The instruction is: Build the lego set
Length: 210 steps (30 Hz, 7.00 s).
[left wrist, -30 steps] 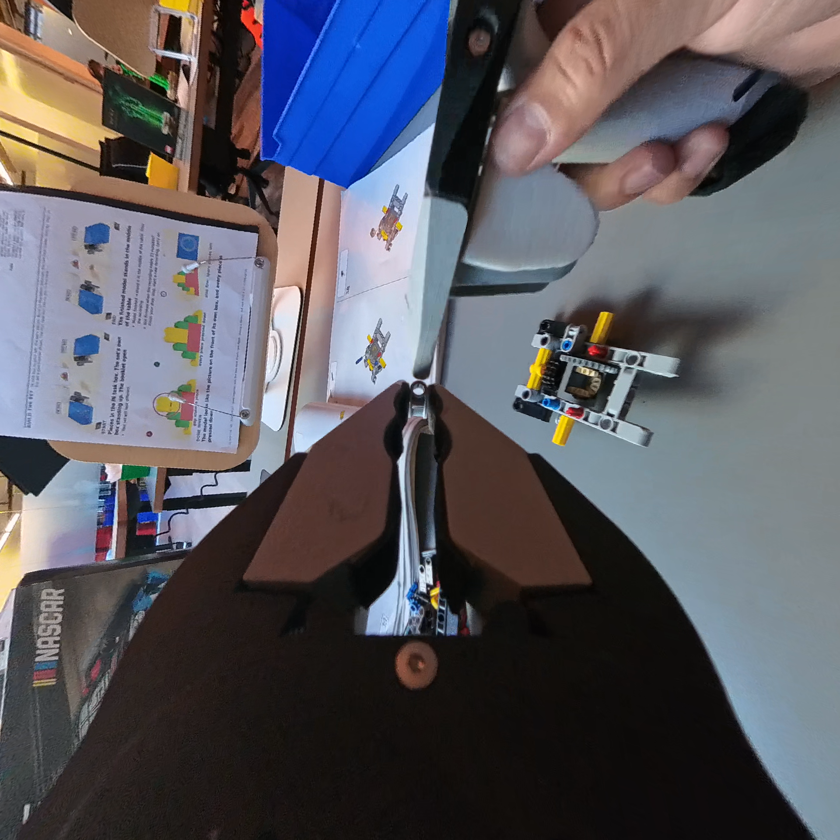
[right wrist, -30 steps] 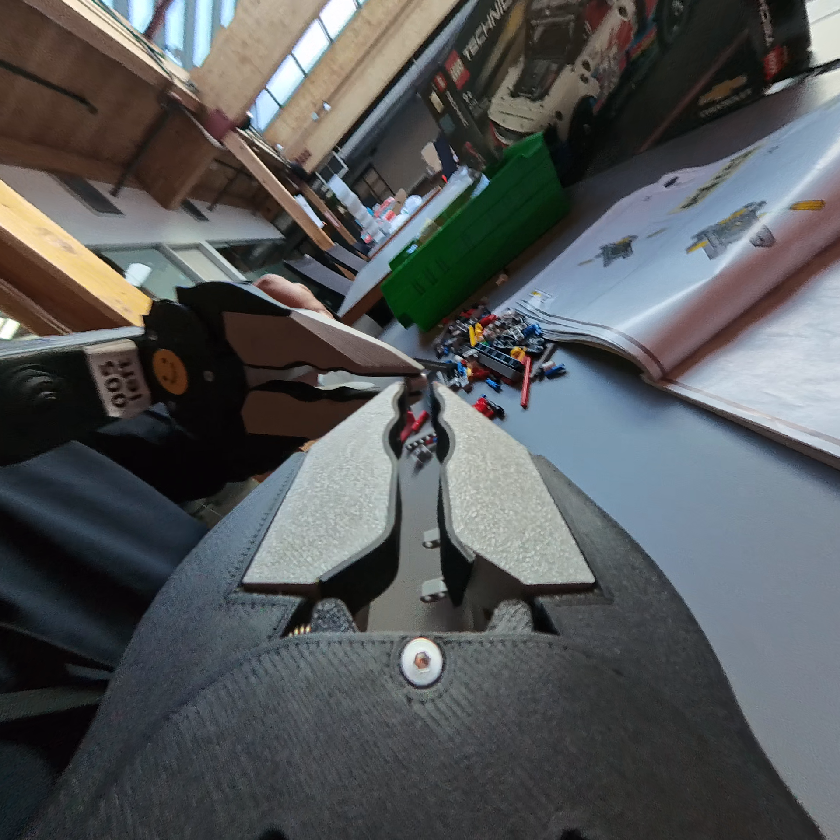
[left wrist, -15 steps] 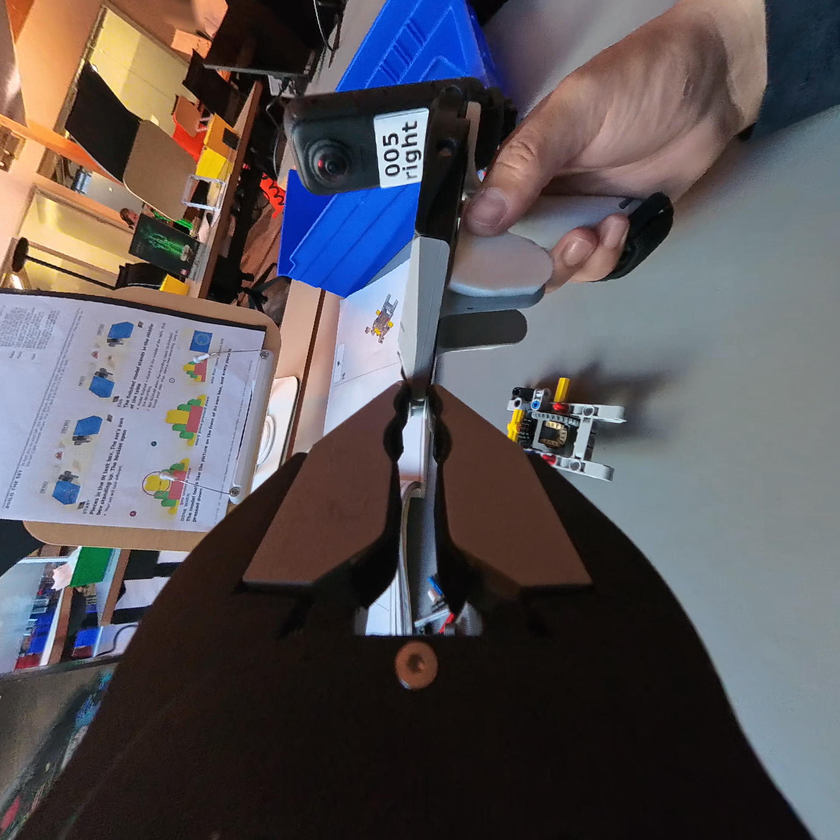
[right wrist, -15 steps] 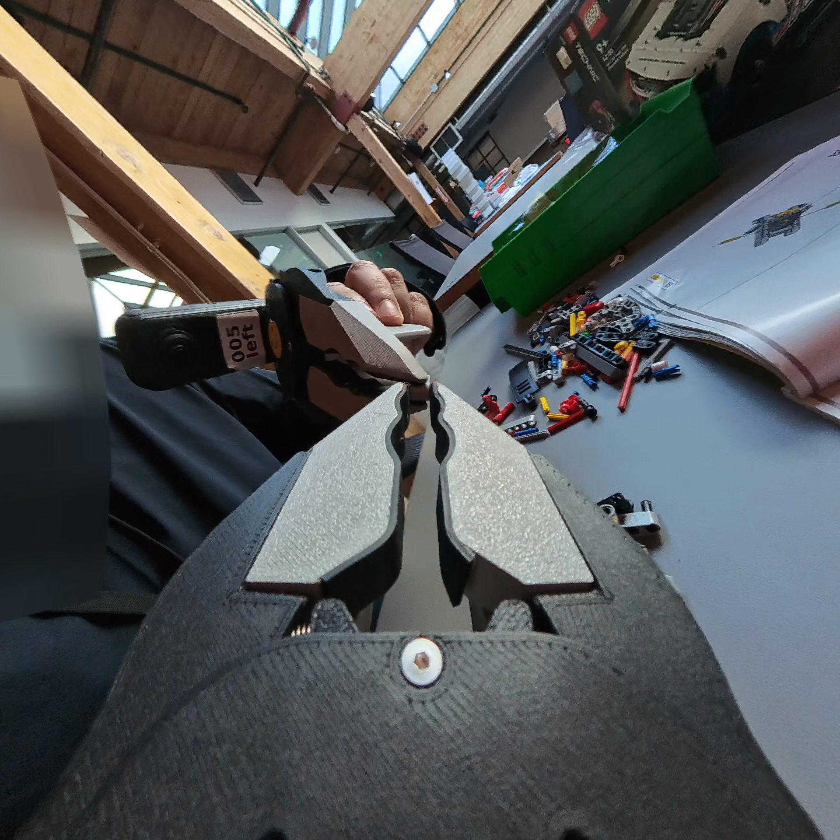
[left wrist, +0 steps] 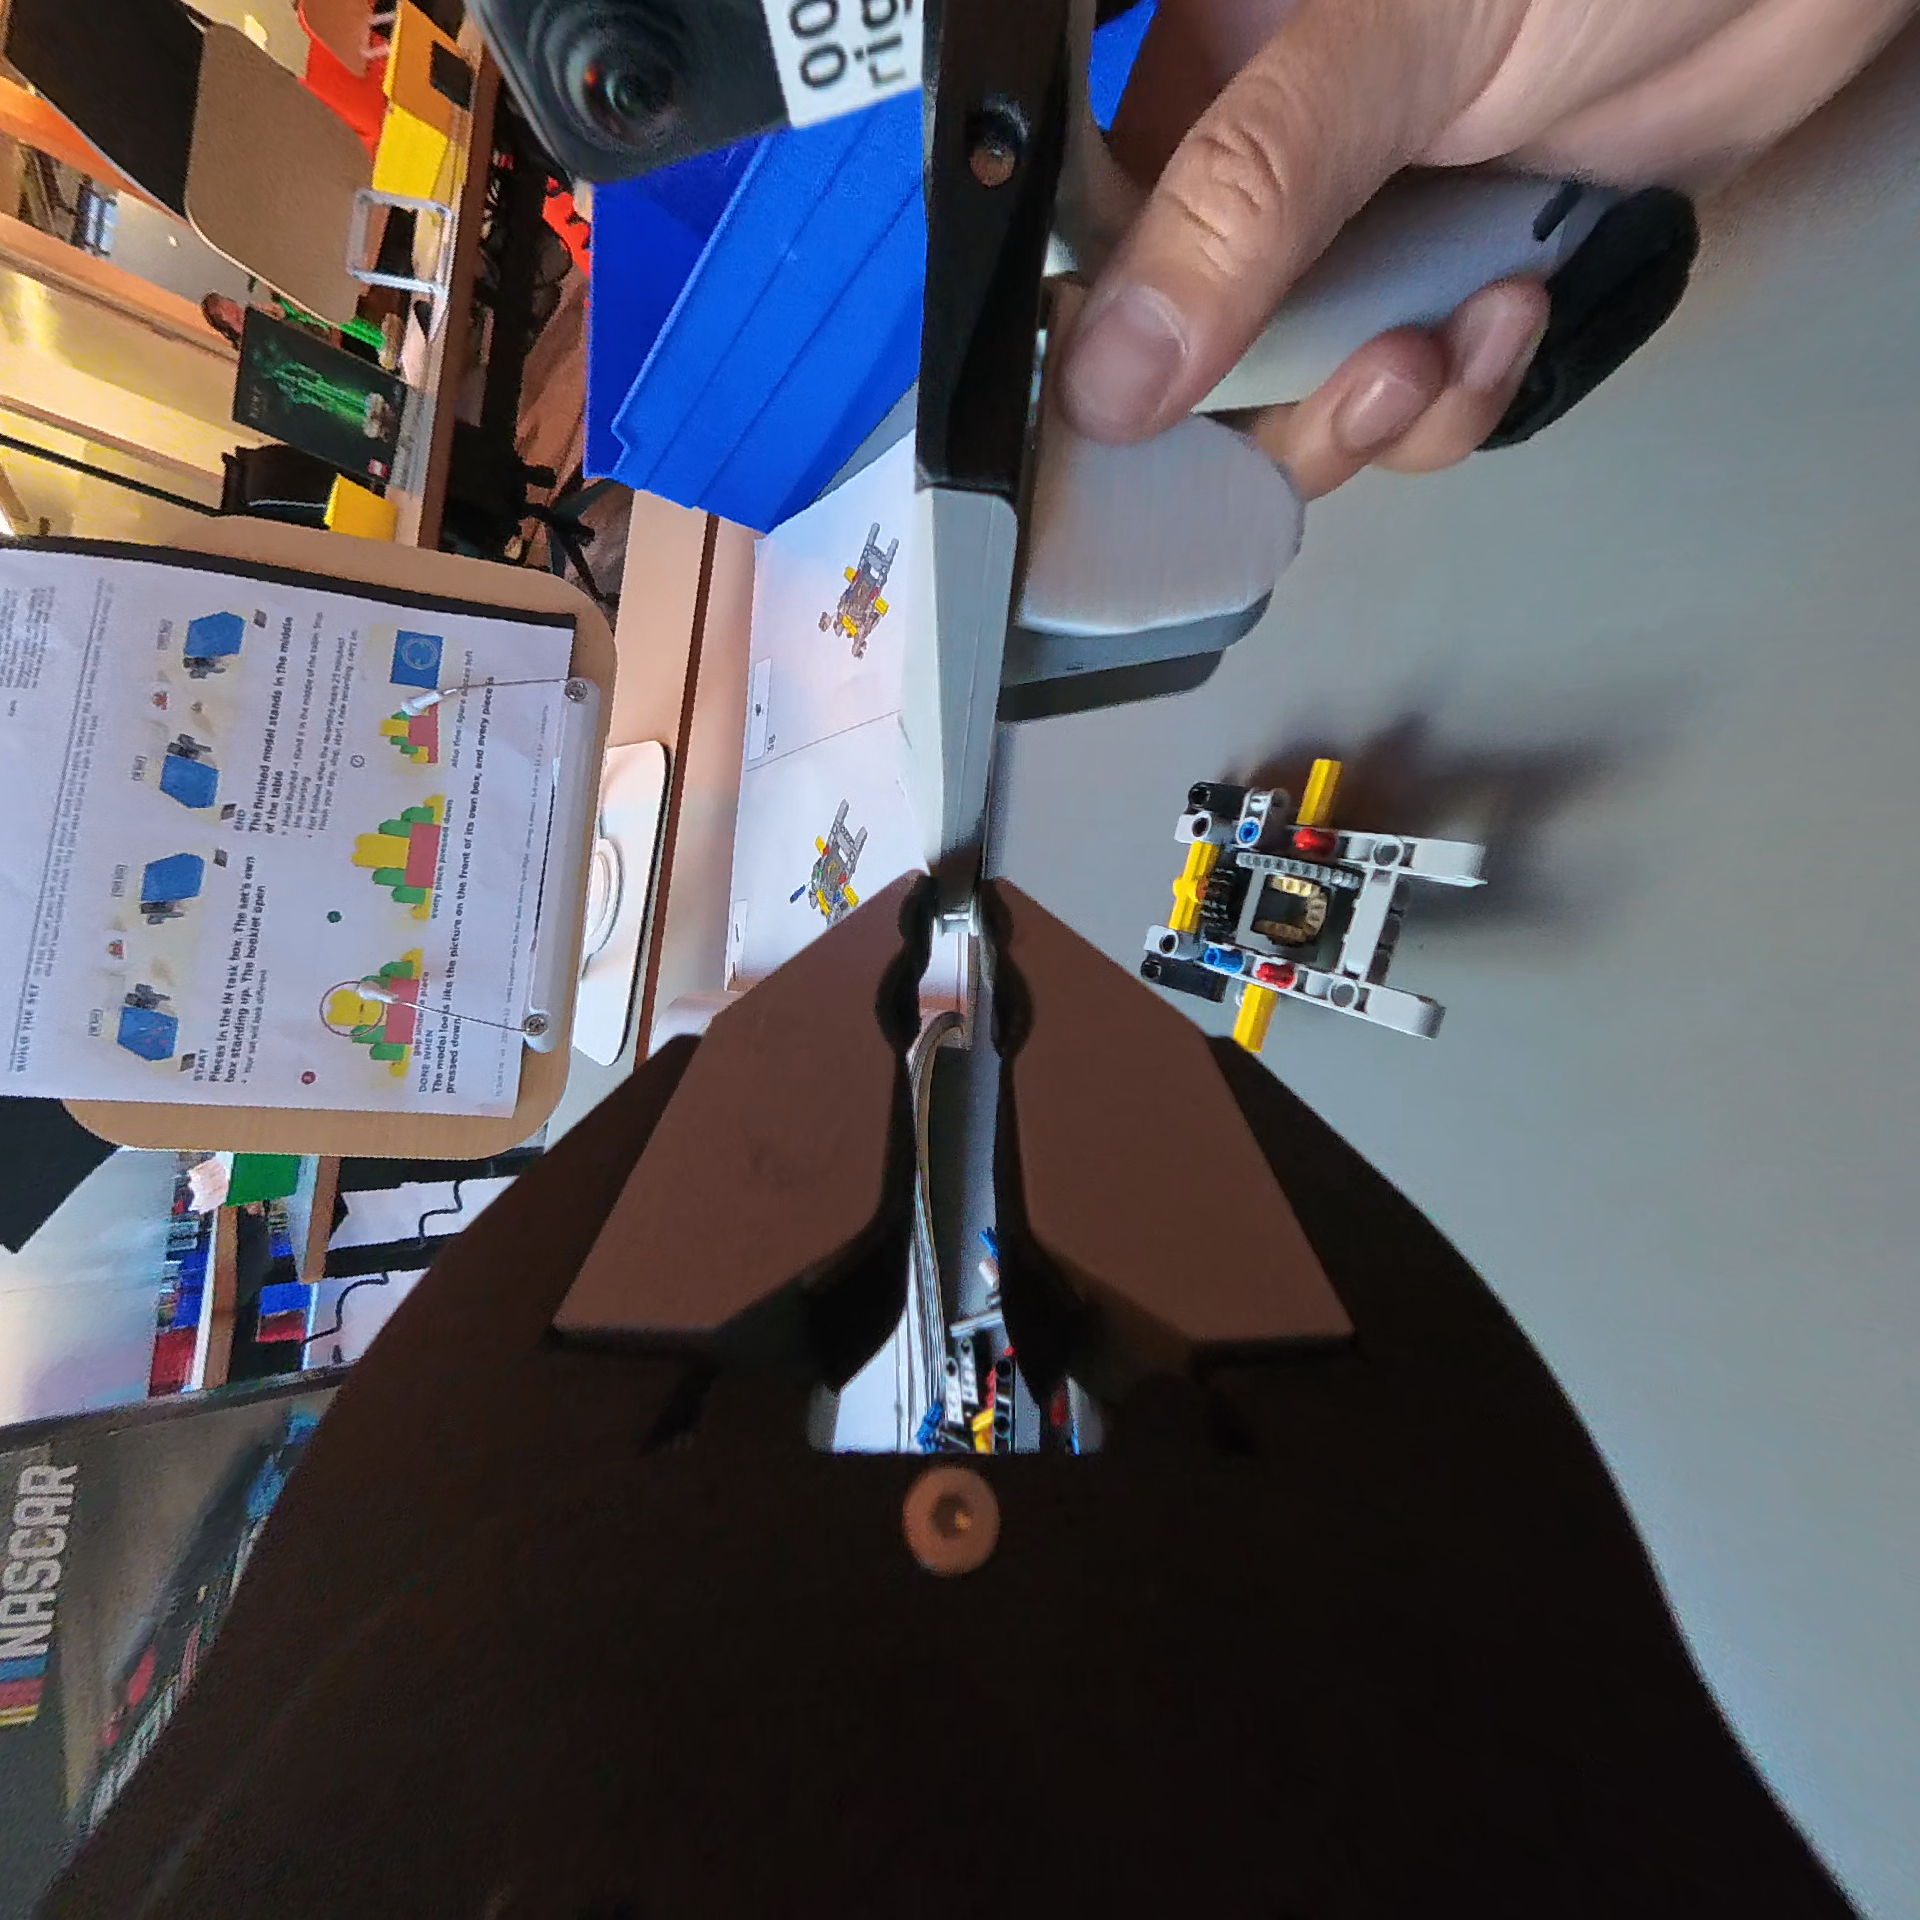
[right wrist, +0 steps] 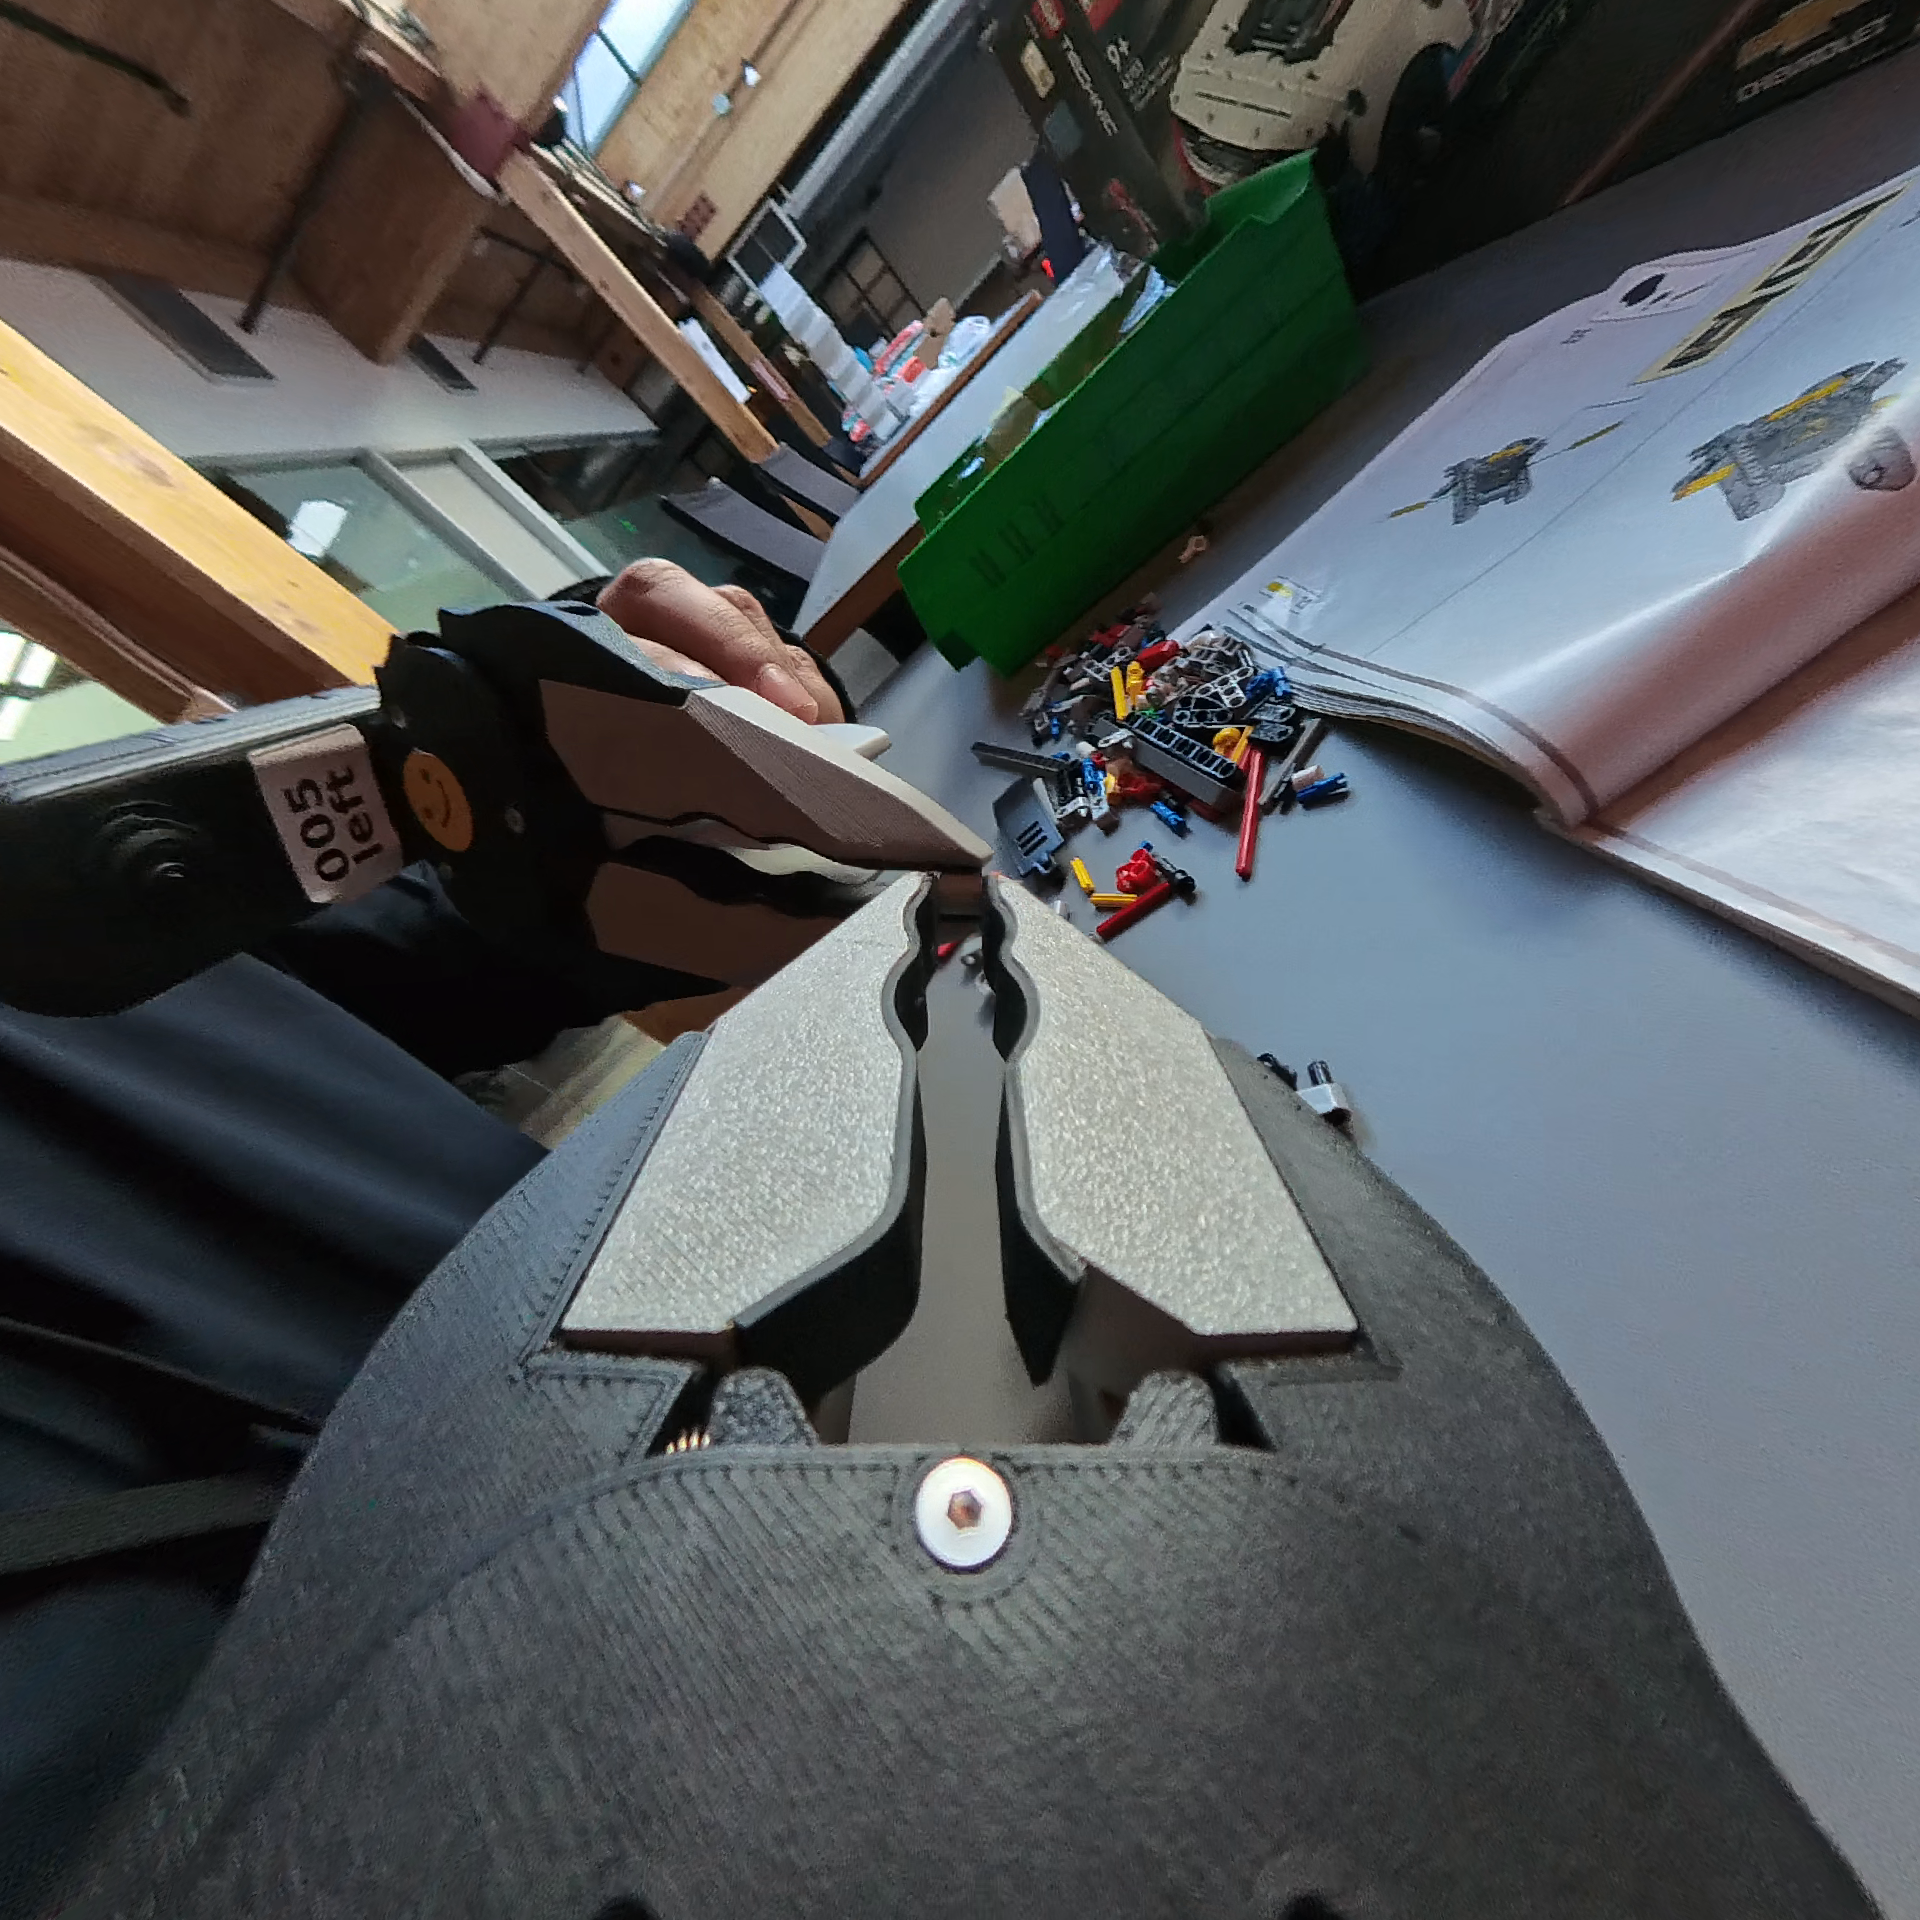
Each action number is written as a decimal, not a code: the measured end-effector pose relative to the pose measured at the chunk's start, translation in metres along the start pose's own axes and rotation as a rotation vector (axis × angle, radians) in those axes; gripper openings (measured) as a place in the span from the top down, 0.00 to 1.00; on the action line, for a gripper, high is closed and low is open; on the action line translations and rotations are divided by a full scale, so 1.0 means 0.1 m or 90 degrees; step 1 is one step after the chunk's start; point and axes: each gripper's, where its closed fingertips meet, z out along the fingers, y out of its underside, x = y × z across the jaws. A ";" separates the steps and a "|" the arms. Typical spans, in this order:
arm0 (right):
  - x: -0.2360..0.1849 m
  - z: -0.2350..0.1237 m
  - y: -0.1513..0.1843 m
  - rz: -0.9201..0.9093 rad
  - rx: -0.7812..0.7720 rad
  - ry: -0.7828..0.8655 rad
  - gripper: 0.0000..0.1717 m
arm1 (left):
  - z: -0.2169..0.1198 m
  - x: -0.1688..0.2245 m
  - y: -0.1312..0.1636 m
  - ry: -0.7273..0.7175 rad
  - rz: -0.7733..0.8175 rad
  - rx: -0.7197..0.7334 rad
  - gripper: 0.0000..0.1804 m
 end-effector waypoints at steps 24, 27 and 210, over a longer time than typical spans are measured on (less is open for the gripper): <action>0.50 -0.11 0.71 -0.290 -0.360 0.251 0.58 | 0.19 0.62 0.43 0.489 -0.221 -0.057 0.97; 0.58 -0.12 0.78 -0.304 -0.384 0.262 0.58 | 0.21 0.63 0.44 0.521 -0.188 -0.050 0.97; -0.55 -0.09 0.42 -0.797 -0.205 0.145 0.80 | -0.56 0.55 -0.28 0.672 -0.489 0.265 0.97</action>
